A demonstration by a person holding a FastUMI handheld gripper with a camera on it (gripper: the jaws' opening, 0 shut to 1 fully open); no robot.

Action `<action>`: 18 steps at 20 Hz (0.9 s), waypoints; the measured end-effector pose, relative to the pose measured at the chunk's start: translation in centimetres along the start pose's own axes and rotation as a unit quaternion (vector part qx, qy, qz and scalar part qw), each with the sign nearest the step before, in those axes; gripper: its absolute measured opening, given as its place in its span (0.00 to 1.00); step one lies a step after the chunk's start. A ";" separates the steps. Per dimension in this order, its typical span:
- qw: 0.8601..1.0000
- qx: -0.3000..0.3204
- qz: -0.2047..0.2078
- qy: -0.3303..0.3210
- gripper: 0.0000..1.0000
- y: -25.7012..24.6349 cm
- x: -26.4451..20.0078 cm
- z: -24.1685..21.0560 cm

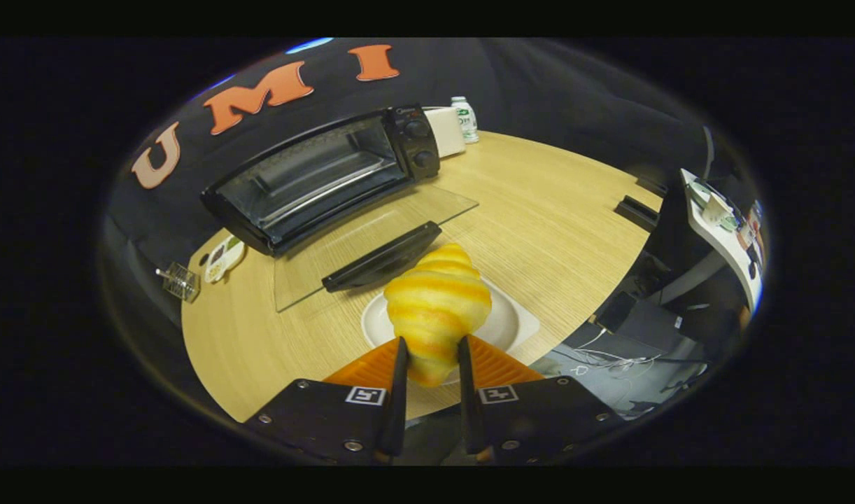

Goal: Open the toaster oven, put the food inside, and close the toaster oven door.

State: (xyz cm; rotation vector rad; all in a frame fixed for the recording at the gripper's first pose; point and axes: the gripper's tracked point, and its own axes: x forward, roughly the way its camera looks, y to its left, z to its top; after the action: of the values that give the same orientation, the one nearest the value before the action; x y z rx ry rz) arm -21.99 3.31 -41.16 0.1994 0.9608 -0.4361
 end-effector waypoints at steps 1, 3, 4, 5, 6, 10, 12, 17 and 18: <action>1.000 0.003 0.010 -0.008 0.34 0.4 -0.3 1.1; 0.999 0.014 0.043 -0.017 0.34 2.0 -1.0 3.5; 0.998 0.018 0.059 -0.022 0.34 2.9 -1.2 4.6; 0.997 0.019 0.072 -0.029 0.34 3.8 -1.2 5.6; 0.996 0.020 0.085 -0.035 0.34 4.6 -1.2 6.5; 0.988 0.048 0.142 -0.032 0.33 7.8 -0.1 9.0; 0.985 0.059 0.161 -0.032 0.33 9.0 1.1 9.9; 0.974 0.087 0.207 -0.026 0.33 12.1 3.9 12.3; 0.971 0.094 0.217 -0.021 0.33 12.8 4.4 12.5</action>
State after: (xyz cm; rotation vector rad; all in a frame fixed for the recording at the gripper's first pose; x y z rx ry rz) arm -4.77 9.16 -38.09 0.5585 0.8048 -0.1251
